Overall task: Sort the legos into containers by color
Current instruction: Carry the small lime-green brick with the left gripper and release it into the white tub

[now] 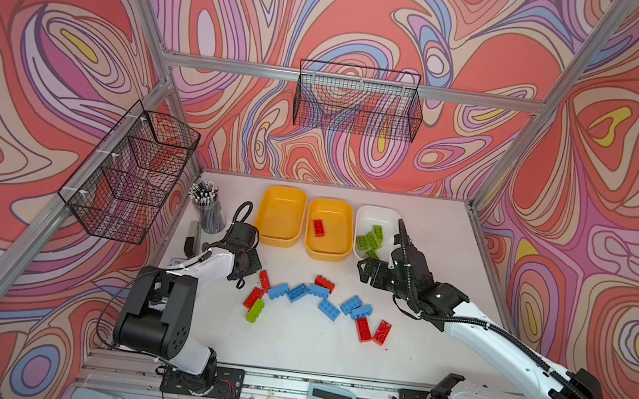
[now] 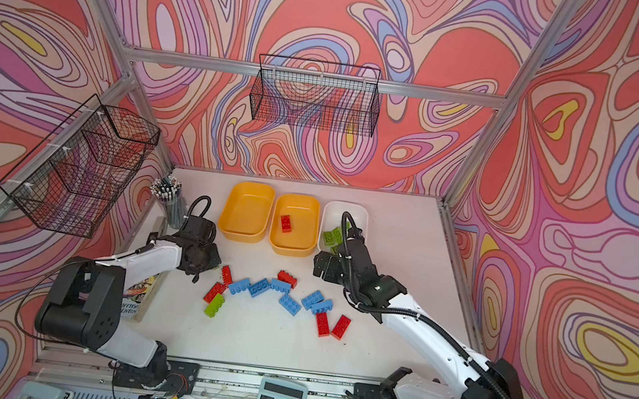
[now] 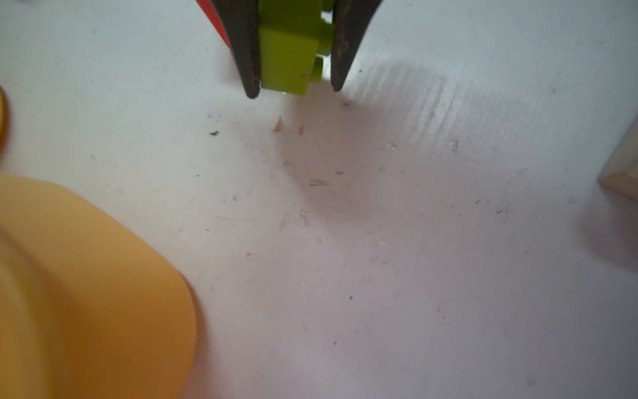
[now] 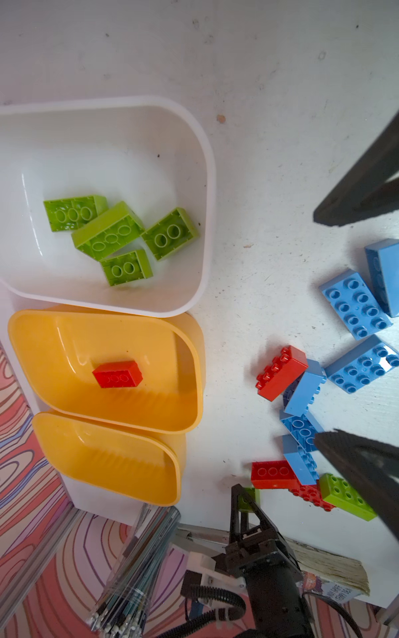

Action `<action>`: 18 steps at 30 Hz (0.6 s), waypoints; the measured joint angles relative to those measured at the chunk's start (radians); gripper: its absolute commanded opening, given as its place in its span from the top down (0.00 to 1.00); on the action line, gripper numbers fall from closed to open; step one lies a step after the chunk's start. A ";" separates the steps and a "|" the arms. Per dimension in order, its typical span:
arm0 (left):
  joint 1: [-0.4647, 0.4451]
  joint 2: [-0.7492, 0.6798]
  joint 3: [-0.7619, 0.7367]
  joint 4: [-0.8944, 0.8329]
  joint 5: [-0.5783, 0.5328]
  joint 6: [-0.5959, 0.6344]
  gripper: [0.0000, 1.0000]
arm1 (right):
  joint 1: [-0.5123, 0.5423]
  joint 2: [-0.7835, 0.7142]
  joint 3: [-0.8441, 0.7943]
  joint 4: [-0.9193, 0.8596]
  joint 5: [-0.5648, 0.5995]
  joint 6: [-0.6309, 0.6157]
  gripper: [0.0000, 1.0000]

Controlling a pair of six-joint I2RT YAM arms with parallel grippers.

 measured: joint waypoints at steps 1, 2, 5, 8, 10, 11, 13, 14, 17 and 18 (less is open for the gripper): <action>-0.019 -0.006 0.021 -0.014 -0.008 0.000 0.84 | 0.000 -0.015 -0.006 -0.001 0.010 0.000 0.02; -0.043 -0.010 0.049 -0.029 -0.020 0.000 0.84 | 0.000 -0.033 -0.012 -0.002 0.020 0.000 0.02; -0.127 -0.009 0.151 -0.065 -0.046 0.000 0.84 | 0.000 -0.097 -0.026 -0.010 0.056 0.001 0.02; -0.215 0.020 0.278 -0.089 -0.064 -0.001 0.84 | 0.000 -0.173 -0.049 -0.018 0.091 0.006 0.02; -0.277 0.070 0.382 -0.101 -0.076 0.000 0.84 | 0.000 -0.217 -0.063 -0.028 0.111 0.011 0.02; -0.312 0.107 0.445 -0.105 -0.080 0.002 0.84 | 0.000 -0.238 -0.070 -0.035 0.121 0.013 0.02; -0.370 0.187 0.562 -0.117 -0.083 0.007 0.84 | 0.000 -0.274 -0.085 -0.051 0.135 0.019 0.02; -0.401 0.236 0.626 -0.119 -0.080 0.011 0.84 | 0.000 -0.291 -0.091 -0.062 0.142 0.023 0.02; -0.472 0.388 0.817 -0.132 -0.051 0.018 0.84 | 0.000 -0.338 -0.109 -0.090 0.158 0.033 0.02; -0.489 0.433 0.871 -0.135 -0.040 0.020 0.84 | 0.000 -0.353 -0.114 -0.100 0.163 0.037 0.02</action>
